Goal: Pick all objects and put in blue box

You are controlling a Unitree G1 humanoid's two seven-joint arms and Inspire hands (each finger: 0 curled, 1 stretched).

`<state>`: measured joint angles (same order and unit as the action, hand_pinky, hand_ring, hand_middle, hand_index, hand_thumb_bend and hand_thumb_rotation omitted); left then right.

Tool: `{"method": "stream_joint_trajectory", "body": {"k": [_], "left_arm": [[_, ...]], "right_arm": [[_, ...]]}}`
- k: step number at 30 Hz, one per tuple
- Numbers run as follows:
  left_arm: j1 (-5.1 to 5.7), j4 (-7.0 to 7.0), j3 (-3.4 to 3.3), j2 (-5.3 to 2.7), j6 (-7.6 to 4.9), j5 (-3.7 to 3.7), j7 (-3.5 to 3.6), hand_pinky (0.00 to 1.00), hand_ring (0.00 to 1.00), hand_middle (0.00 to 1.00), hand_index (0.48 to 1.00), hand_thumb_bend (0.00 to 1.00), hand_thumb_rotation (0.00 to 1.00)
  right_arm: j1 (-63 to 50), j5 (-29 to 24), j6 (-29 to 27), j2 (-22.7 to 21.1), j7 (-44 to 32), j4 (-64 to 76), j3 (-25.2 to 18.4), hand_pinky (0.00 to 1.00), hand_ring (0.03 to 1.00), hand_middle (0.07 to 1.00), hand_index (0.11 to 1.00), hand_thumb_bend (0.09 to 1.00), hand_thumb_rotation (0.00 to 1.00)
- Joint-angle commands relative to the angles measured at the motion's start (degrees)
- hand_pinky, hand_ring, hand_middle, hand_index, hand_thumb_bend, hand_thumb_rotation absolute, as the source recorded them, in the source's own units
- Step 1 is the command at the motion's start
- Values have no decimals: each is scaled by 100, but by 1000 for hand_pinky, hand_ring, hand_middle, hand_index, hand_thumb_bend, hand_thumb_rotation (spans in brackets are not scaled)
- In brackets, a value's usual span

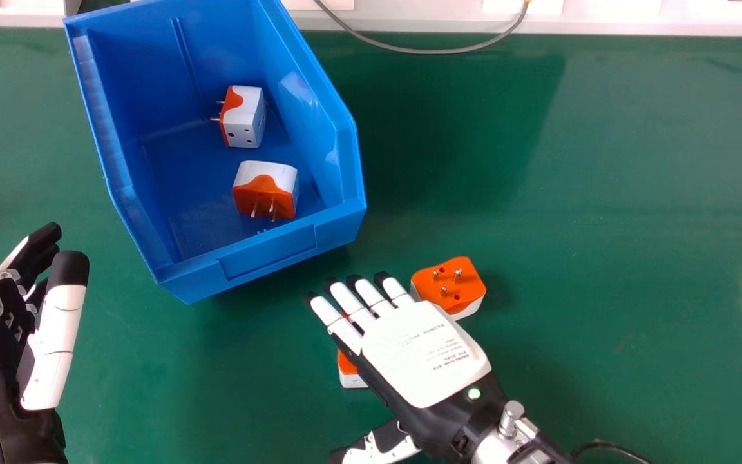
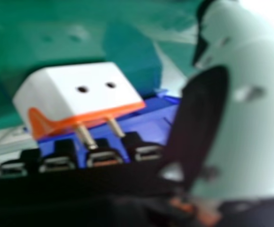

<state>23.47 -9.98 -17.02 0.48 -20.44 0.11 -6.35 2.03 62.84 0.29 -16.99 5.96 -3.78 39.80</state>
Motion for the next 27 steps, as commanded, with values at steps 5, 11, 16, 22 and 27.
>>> {"method": "stream_joint_trajectory", "body": {"k": [5, 11, 16, 22, 27], "left_arm": [[47, -208, -22, 5, 43, -24, -3, 795, 828, 818, 822, 933, 776], [25, -209, -52, 25, 68, -75, 22, 795, 828, 818, 822, 944, 776], [15, -197, -66, 38, 64, -100, 36, 795, 827, 818, 822, 970, 770], [50, -226, -63, 38, 27, -106, 55, 794, 827, 817, 821, 976, 767], [73, -255, -62, 47, 27, -90, 67, 793, 828, 817, 821, 976, 767]], "right_arm": [[333, -1, 21, 168, 33, -392, -8, 765, 841, 862, 837, 524, 370], [829, -232, -88, 402, 167, -1058, -73, 667, 773, 803, 776, 512, 321], [1063, -470, -247, 513, 335, -1495, -119, 615, 725, 762, 736, 536, 101], [1219, -715, -446, 614, 631, -1954, -122, 517, 633, 684, 698, 508, 13], [1293, -935, -582, 593, 556, -2058, -117, 396, 510, 577, 619, 472, 2]]}}
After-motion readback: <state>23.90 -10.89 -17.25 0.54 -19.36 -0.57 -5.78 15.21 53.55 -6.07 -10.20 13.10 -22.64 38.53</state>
